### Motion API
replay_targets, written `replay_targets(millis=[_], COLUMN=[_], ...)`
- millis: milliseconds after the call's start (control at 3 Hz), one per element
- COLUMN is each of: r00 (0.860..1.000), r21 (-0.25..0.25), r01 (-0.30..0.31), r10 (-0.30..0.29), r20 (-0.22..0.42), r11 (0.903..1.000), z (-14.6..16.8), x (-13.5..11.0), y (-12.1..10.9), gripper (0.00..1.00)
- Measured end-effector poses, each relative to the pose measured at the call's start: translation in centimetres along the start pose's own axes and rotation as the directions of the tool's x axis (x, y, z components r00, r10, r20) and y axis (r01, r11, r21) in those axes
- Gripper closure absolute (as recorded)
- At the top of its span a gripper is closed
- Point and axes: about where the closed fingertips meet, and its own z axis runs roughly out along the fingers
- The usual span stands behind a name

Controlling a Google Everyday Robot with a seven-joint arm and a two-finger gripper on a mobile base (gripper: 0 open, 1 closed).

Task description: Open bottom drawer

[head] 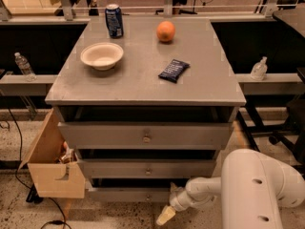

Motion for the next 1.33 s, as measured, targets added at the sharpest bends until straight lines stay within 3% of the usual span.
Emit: replay_targets(millis=[333,1333], r00=[1.000,1.000], r21=[0.000,0.000], r01=[0.000,0.001], r10=[0.000,-0.001], r20=[0.000,0.001], r11=[1.0000,1.0000], z=[-0.01,-0.58], x=[-0.01,-0.39], y=[0.00,0.06], gripper=[0.15,0.84])
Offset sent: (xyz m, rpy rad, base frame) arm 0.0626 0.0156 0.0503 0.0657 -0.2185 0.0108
